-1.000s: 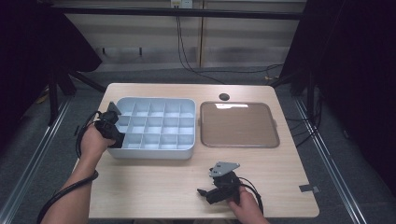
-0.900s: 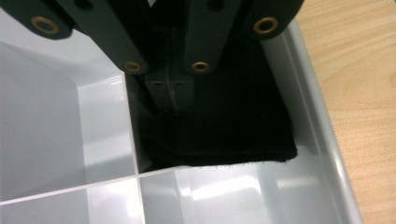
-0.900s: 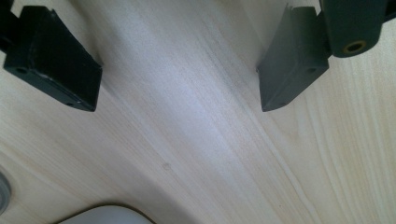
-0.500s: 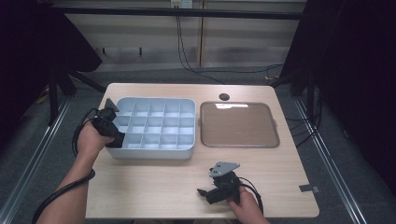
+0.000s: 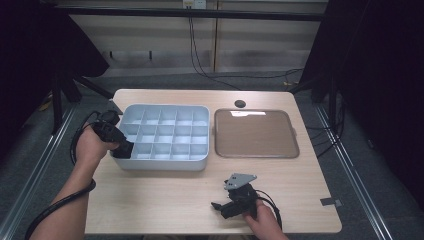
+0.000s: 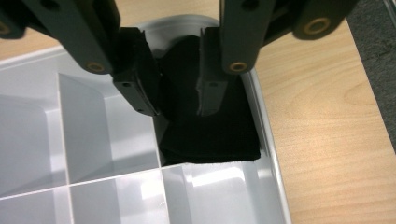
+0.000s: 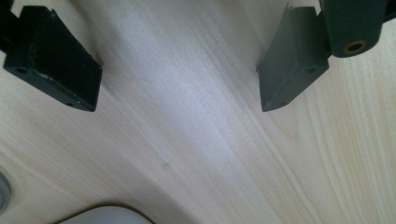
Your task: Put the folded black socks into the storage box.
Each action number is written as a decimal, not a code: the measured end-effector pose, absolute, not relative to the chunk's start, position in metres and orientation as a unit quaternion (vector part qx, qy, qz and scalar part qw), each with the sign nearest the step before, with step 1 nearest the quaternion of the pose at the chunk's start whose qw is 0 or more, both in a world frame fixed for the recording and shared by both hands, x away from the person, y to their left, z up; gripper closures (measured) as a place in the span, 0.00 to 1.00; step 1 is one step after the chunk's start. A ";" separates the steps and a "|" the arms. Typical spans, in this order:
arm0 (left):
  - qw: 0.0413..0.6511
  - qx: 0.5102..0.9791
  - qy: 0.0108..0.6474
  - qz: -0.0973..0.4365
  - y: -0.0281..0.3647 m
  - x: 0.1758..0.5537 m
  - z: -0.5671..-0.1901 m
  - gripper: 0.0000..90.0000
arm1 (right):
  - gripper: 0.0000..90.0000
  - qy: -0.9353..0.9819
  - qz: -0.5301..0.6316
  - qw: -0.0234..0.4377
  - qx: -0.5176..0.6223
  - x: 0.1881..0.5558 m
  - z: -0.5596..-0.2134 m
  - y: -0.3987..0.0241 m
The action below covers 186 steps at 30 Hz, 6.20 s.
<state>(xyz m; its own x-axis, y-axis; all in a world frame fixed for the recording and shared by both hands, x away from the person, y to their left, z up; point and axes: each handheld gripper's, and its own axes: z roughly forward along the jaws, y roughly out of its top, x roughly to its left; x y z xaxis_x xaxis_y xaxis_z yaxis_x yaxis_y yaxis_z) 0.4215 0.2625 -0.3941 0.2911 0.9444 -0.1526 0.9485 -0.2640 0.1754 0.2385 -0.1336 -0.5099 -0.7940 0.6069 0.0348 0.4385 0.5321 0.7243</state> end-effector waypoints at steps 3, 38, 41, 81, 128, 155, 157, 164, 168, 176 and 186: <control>0.120 0.794 0.596 -0.005 0.263 0.421 -0.391 0.69 | 0.14 0.868 0.379 0.112 0.299 0.239 -0.510 -0.134; 0.142 0.779 0.610 -0.022 0.268 0.415 -0.379 0.29 | 0.14 0.868 0.379 0.112 0.300 0.239 -0.510 -0.134; 0.145 0.780 0.608 -0.020 0.266 0.414 -0.378 0.29 | 0.14 0.868 0.379 0.112 0.300 0.239 -0.510 -0.134; 0.181 0.792 0.582 -0.018 0.271 0.378 -0.371 0.19 | 0.14 0.868 0.379 0.112 0.300 0.239 -0.510 -0.134; 0.228 0.818 0.528 -0.024 0.258 0.330 -0.409 0.19 | 0.14 0.869 0.378 0.111 0.300 0.238 -0.510 -0.134; 0.261 0.808 0.526 -0.040 0.253 0.318 -0.445 0.19 | 0.14 0.869 0.378 0.111 0.300 0.238 -0.510 -0.134; 0.264 0.808 0.525 -0.045 0.253 0.318 -0.448 0.19 | 0.14 0.869 0.378 0.111 0.299 0.239 -0.510 -0.134; 0.276 0.804 0.525 -0.044 0.252 0.315 -0.458 0.19 | 0.14 0.869 0.378 0.111 0.299 0.239 -0.510 -0.134; 0.280 0.804 0.524 -0.044 0.253 0.313 -0.463 0.19 | 0.14 0.869 0.378 0.111 0.299 0.239 -0.510 -0.134; 0.279 0.806 0.520 -0.039 0.252 0.311 -0.473 0.18 | 0.14 0.869 0.378 0.111 0.300 0.238 -0.510 -0.134; 0.283 0.809 0.514 -0.026 0.251 0.308 -0.479 0.18 | 0.14 0.869 0.378 0.111 0.299 0.239 -0.510 -0.134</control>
